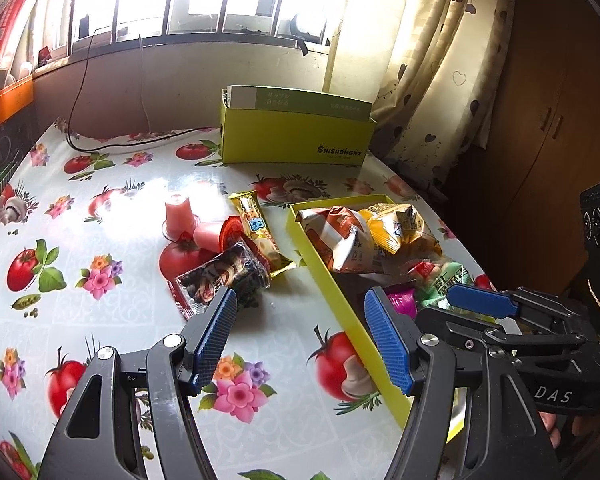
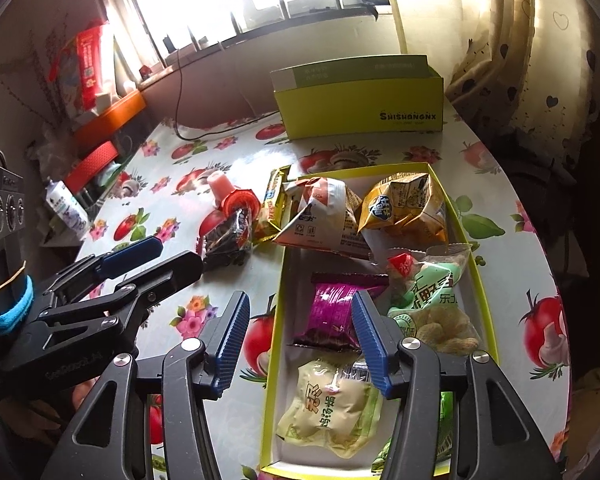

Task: Organize snacks
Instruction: 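Withdraw both open tools from the tray toward the remaining snacks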

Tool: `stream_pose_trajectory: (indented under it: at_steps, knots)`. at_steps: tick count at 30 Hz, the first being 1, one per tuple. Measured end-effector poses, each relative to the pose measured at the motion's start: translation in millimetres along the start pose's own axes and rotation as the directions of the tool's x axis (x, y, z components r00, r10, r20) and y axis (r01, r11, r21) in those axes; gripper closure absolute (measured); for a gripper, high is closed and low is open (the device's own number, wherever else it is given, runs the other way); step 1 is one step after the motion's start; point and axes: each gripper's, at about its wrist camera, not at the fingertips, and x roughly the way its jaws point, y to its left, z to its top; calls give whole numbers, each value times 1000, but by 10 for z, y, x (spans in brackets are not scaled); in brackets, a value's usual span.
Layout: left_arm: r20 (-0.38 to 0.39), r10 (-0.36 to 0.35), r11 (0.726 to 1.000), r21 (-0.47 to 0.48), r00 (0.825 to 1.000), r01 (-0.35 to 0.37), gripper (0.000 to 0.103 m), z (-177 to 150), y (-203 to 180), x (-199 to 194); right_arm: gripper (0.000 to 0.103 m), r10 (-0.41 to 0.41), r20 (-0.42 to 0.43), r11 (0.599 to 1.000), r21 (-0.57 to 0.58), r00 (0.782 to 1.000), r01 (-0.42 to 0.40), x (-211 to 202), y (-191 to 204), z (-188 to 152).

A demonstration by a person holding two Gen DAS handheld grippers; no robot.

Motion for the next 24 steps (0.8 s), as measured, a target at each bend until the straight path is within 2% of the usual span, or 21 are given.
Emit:
stream_pose_trajectory:
  at_steps: [24]
  knots:
    - [-25,12,998,-54,1000,-13,36,-173,243,-51,51,20,-35,999,-38,999,-22,80,206,-43]
